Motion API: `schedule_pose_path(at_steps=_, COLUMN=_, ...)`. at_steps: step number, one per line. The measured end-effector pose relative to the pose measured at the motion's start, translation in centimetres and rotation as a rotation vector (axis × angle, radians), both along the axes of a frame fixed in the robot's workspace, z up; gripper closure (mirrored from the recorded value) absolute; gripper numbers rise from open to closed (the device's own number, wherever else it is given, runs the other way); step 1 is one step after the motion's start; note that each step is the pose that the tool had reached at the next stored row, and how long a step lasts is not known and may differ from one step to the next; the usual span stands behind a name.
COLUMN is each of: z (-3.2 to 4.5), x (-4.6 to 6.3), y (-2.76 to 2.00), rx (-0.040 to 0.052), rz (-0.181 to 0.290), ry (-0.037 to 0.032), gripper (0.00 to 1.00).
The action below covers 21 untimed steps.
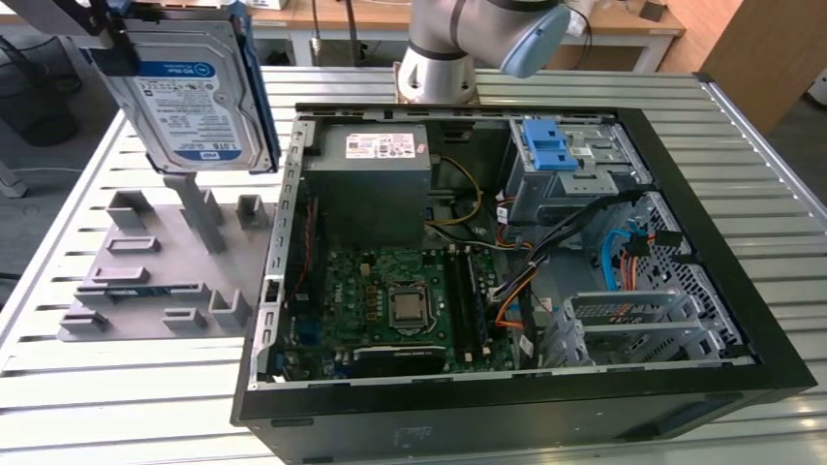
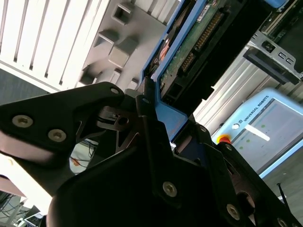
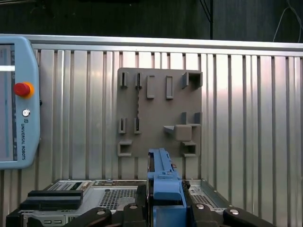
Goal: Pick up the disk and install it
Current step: 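Pick up the disk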
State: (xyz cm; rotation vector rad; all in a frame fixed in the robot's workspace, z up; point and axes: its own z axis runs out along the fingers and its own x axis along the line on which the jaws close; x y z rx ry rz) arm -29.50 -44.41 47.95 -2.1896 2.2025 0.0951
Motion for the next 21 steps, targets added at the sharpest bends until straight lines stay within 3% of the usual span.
schedule_pose_path(at_steps=10, z=0.0, x=2.0, y=-0.47, rx=0.0, rz=0.005, ry=0.0014, gripper=0.64)
schedule_pose_path(at_steps=21, z=0.0, x=5.0, y=-0.83, rx=0.0001, rz=0.005, ry=0.0037, gripper=0.64)
